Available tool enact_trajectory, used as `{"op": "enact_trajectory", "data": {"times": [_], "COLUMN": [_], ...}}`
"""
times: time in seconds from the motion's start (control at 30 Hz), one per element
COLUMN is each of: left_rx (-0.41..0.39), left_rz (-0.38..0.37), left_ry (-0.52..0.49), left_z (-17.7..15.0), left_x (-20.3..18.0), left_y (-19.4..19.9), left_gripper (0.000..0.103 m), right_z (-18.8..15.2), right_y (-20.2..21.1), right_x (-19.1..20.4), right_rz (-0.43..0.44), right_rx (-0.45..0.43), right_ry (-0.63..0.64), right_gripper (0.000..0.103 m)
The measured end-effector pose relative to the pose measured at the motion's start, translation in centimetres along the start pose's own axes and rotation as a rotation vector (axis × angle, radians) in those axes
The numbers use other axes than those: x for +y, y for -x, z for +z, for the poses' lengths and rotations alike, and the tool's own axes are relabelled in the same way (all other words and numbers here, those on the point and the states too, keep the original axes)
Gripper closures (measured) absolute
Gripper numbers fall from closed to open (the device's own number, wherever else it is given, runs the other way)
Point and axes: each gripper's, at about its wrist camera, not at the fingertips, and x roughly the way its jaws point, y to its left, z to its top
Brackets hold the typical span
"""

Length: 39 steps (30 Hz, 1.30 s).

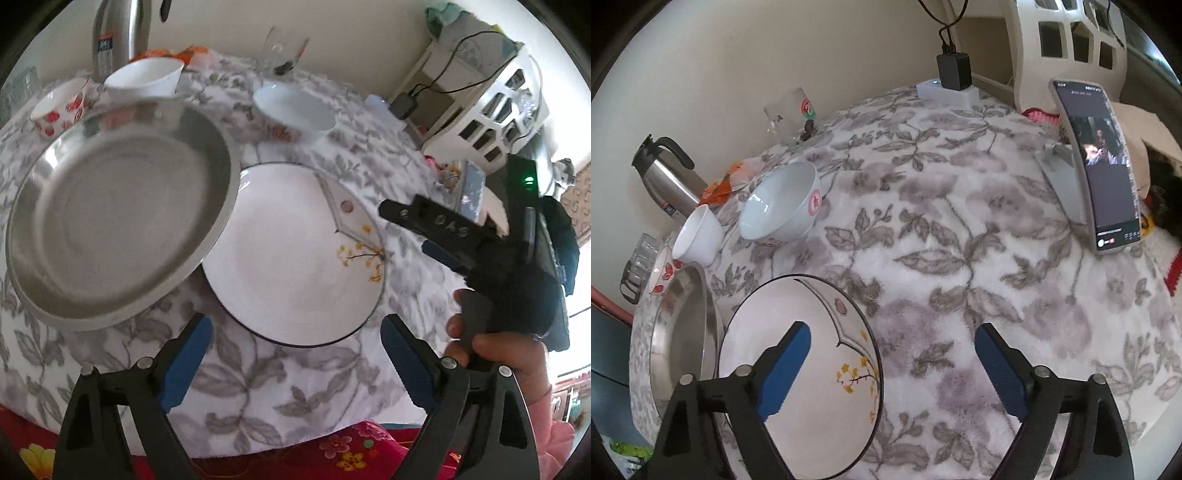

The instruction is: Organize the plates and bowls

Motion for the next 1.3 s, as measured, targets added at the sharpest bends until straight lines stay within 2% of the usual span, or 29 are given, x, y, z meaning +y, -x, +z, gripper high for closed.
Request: {"op": "enact_trajectory", "data": {"times": [0.13,0.23,0.3,0.4,0.47,0.6,0.73,0.93,1.1,1.3], "left_rx": [0.001,0.003,0.008,0.025,0.023,0.020,0.017,0.012,-0.012,-0.047], "left_rz": [0.052,0.063,0.073,0.076,0.083,0.090,0.091,0.092,0.108,0.127], "left_ry": [0.058,0.103,0.111,0.132,0.131,0.146,0.177,0.190,0.184,0.168], "left_z": [0.3,0.5,0.5,0.3,0.3,0.3,0.3,0.2,0.3,0.7], "left_x": [1.4,2.3,2.6,3.1,3.2,3.3,3.8,4.0,4.0,4.0], "left_y": [-1.4,-2.1,-2.4,-3.1,-3.2,-3.8,-4.3,-5.0,-5.1,-5.4], "left_gripper": [0.010,0.012,0.028,0.029,0.031,0.035,0.043,0.055,0.062,0.066], "right_z": [-0.3,-0.4,-0.5,-0.5,-0.5,-0.6,-0.6,-0.8,-1.0,-1.3], "right_y": [-0.7,-1.2,-1.4,-1.6,-1.6,-1.9,-2.0,-2.7,-3.1,-4.4], "right_x": [-0.2,-0.1,0.0,0.2,0.3,0.4,0.8,1.4,1.4,1.5], "right_rz": [0.024,0.034,0.039,0.048,0.060,0.075,0.094,0.090,0.110,0.115], "right_rx": [0.021,0.036,0.041,0.042,0.040,0.043,0.039,0.050,0.044,0.071], "right_ry": [-0.017,-0.014,-0.011,-0.013,-0.017,-0.010,0.009,0.043,0.042,0.050], "right_gripper": [0.016,0.019,0.020,0.021,0.030,0.033,0.044,0.064,0.066,0.071]}}
